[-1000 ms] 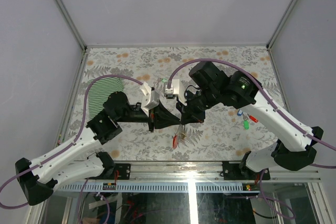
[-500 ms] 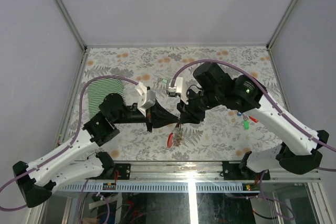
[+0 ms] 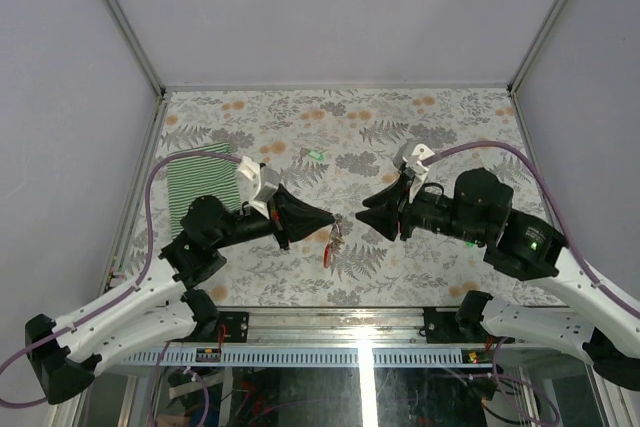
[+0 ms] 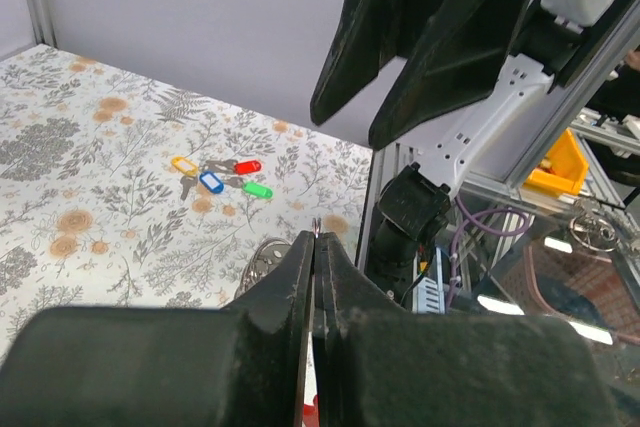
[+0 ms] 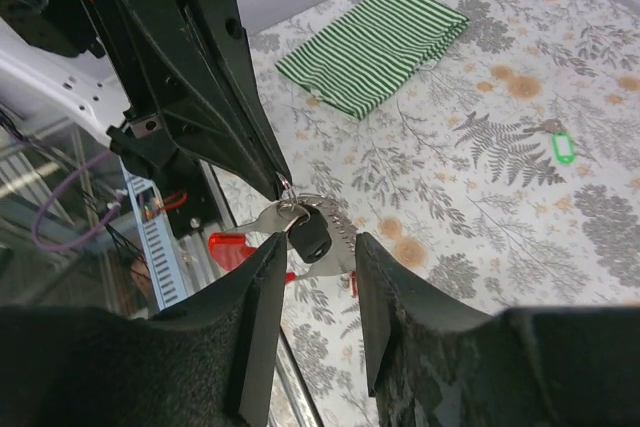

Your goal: Put the keys on the keyring

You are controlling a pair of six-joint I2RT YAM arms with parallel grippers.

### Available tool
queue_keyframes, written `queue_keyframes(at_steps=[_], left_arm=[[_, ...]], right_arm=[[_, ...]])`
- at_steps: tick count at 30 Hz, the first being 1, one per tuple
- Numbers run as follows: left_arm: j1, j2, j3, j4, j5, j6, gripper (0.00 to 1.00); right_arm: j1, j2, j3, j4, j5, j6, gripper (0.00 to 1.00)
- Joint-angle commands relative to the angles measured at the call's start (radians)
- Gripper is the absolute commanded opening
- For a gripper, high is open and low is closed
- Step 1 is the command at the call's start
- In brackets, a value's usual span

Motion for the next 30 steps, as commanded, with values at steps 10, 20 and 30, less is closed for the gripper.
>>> queue_keyframes(at_steps=[10, 20, 30], left_arm=[[0.000, -0.026, -0.067, 0.387, 0.005, -0.138, 0.00], [0.000, -0.036, -0.062, 0.378, 0.011, -0.136, 0.00], [-0.001, -0.029, -0.055, 0.380, 0.018, -0.138, 0.00]], right_arm=[[0.003, -0.157, -0.326, 0.561, -0.176, 0.051, 0.35], [0.003, -0.154, -0.351, 0.541, -0.236, 0.020, 0.43], [0.003, -0.111, -0.355, 0.535, -0.252, 0.009, 0.43]])
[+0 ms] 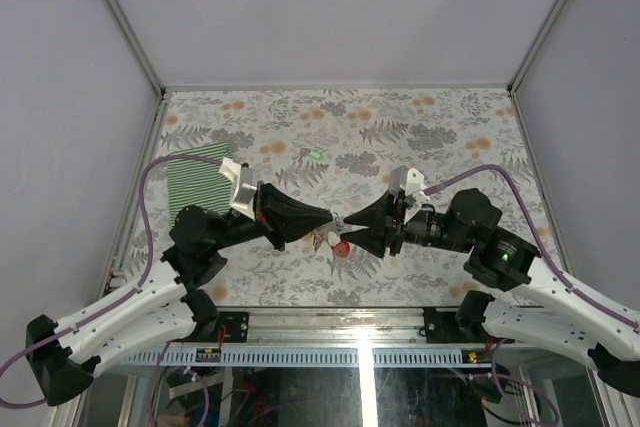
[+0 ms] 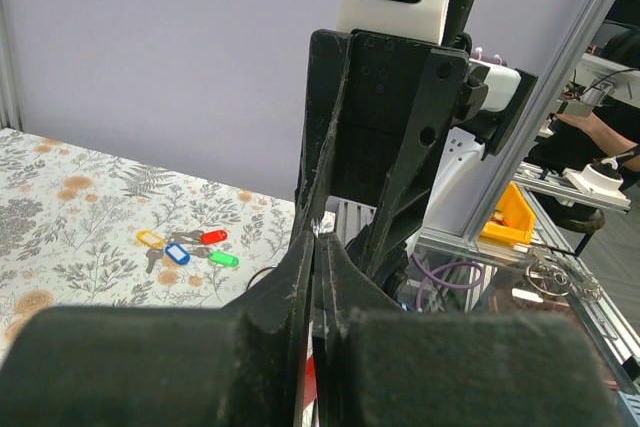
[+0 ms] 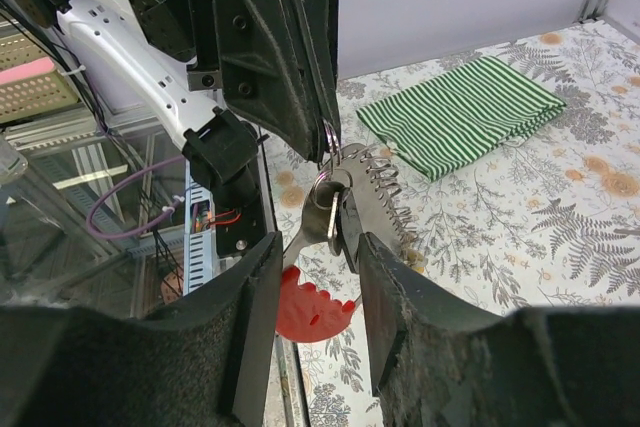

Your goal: Put the keys on the keyring

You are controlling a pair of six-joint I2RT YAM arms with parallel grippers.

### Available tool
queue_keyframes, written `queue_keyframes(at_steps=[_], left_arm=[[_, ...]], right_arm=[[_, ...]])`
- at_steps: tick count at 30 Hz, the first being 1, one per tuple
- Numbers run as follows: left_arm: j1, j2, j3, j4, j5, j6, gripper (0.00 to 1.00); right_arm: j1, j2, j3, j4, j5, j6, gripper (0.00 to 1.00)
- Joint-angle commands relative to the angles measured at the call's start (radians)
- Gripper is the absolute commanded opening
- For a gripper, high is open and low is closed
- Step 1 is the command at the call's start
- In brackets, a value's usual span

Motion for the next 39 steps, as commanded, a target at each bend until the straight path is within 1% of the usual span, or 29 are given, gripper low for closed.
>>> queue_keyframes(at_steps=[1, 8, 14, 20, 24, 26, 30, 32, 35, 39], left_arm=[[0.000, -0.010, 0.008, 0.097, 0.009, -0.005, 0.00], [-0.002, -0.009, 0.010, 0.095, 0.009, -0.005, 0.00], [0.000, -0.008, 0.009, 0.092, 0.012, -0.003, 0.00], [0.000, -0.006, 0.009, 0.093, 0.018, -0.004, 0.00], [0.000, -0.004, 0.012, 0.093, 0.024, -0.006, 0.00], [-0.001, -0.004, 0.012, 0.092, 0.023, -0.008, 0.00], [0.000, -0.003, 0.015, 0.088, 0.020, -0.006, 0.00], [0.000, 0.000, 0.016, 0.085, 0.019, -0.002, 0.00], [0.000, -0.001, 0.018, 0.082, 0.018, 0.000, 0.00], [0.000, 0.002, 0.020, 0.081, 0.016, 0.000, 0.00]], right_arm=[[0.002, 0.011, -0.003, 0.067, -0.023, -0.012, 0.43], [0.003, 0.018, -0.008, 0.099, -0.029, -0.008, 0.42], [0.003, -0.056, -0.006, 0.089, -0.015, -0.027, 0.45], [0.003, -0.173, -0.029, 0.047, 0.137, -0.056, 0.49], [0.004, -0.192, -0.040, -0.020, 0.228, -0.079, 0.49], [0.003, -0.178, -0.031, -0.066, 0.215, -0.090, 0.49], [0.003, -0.131, -0.008, -0.104, 0.107, -0.094, 0.50], [0.003, -0.106, 0.003, -0.104, 0.066, -0.089, 0.50], [0.004, -0.071, 0.011, -0.091, 0.029, -0.076, 0.45], [0.003, -0.033, 0.009, -0.058, 0.023, -0.078, 0.45]])
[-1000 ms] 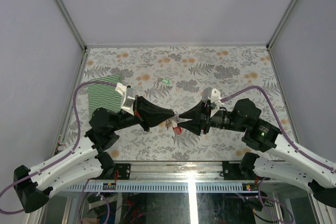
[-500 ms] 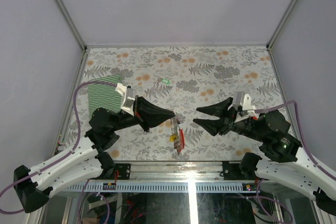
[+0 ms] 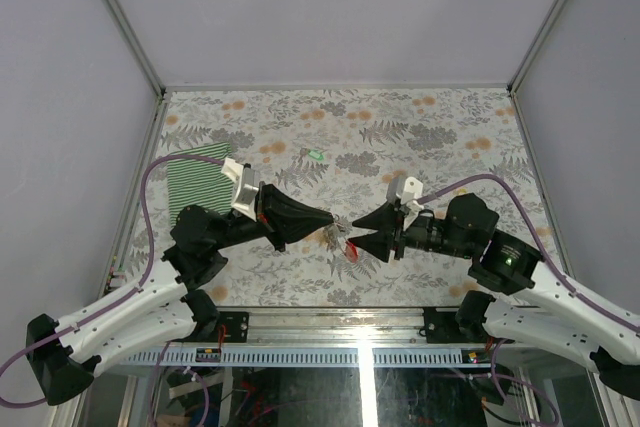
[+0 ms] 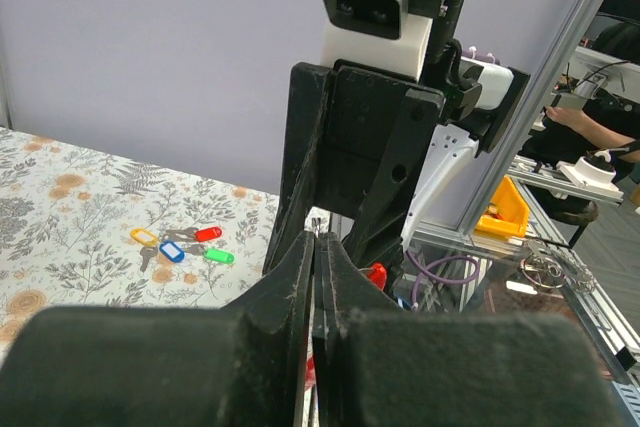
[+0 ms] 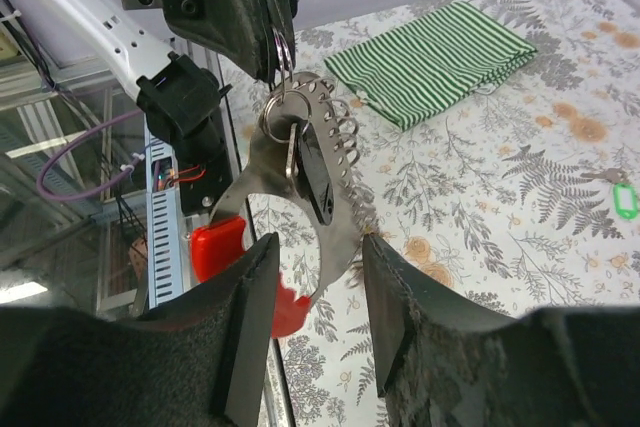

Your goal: Put the keys on the keyring

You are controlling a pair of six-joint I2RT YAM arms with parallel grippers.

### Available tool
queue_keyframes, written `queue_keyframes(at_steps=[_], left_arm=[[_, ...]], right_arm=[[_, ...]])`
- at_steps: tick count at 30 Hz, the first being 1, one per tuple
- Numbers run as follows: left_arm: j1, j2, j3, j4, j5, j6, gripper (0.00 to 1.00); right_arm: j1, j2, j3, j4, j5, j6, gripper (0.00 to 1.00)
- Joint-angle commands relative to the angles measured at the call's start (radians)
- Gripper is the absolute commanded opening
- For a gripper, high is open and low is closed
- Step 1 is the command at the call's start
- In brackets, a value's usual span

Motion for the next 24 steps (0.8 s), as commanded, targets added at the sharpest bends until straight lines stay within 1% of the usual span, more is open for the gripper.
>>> queue_keyframes(at_steps=[1, 8, 10, 24], left_arm=[[0.000, -0.005, 0.021, 0.077, -0.004, 0.000, 0.00], [0.000, -0.007, 0.023, 0.070, -0.004, -0.001, 0.00], [0.000, -0.007, 0.021, 0.071, -0.002, -0.002, 0.00], [0.000, -0.006, 0.020, 0.081, 0.007, -0.009, 0.00]], right_arm=[[0.004, 0.024, 0.039, 0.063, -0.036, -0.007, 0.45], [0.003, 0.042, 0.038, 0.122, -0.040, -0.010, 0.45], [0.003, 0.045, 0.033, 0.145, -0.045, -0.002, 0.44], [0.003, 0.099, 0.042, 0.207, -0.057, 0.004, 0.41]])
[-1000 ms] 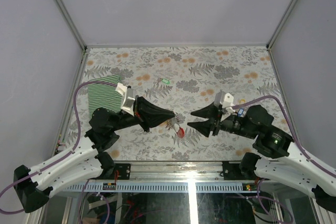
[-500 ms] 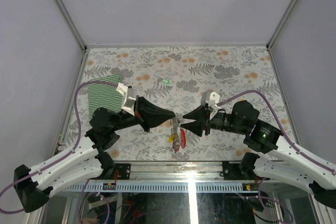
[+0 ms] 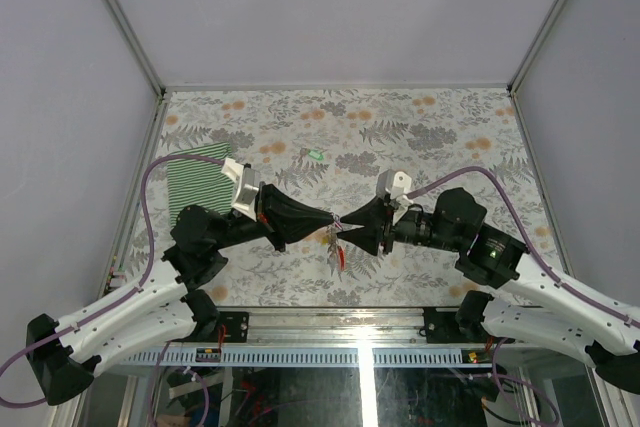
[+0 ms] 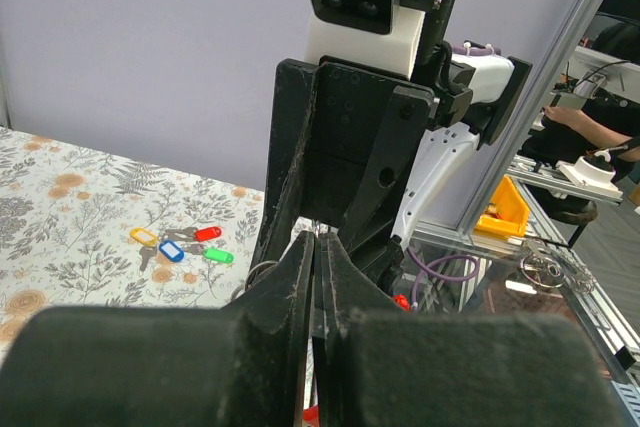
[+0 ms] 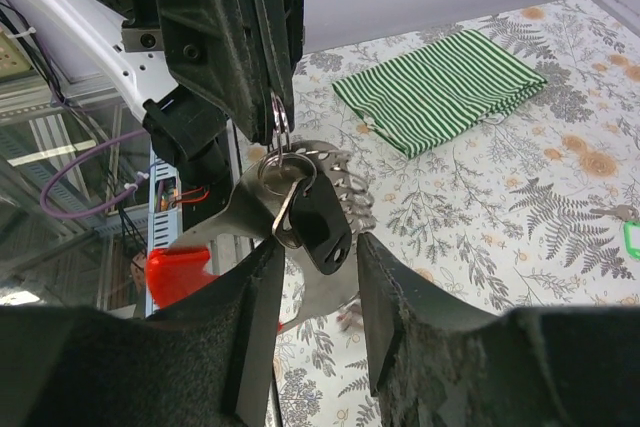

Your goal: Put the keys on the keyring

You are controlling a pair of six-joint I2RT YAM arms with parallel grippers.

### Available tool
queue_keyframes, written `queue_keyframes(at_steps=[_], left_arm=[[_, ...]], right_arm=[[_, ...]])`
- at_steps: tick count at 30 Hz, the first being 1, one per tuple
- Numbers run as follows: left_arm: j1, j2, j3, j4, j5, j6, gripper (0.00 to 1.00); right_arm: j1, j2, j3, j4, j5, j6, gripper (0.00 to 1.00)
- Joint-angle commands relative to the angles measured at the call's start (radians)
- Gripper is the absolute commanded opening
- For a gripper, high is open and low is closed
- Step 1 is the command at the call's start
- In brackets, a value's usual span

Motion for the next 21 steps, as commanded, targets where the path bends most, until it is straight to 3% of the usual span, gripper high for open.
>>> queue_keyframes(at_steps=[1, 15, 21], left_arm=[[0.000, -0.006, 0.019, 0.081, 0.007, -0.010, 0.00], [0.000, -0.002, 0.019, 0.087, 0.014, -0.013, 0.00], [0.000, -0.001, 0.020, 0.087, 0.014, -0.014, 0.00]], right_arm=[[0.004, 0.009, 0.044, 0.089, -0.016, 0.000, 0.41], [0.003, 0.007, 0.049, 0.133, -0.039, 0.014, 0.34], [0.004, 0.002, 0.053, 0.136, -0.043, 0.022, 0.11]])
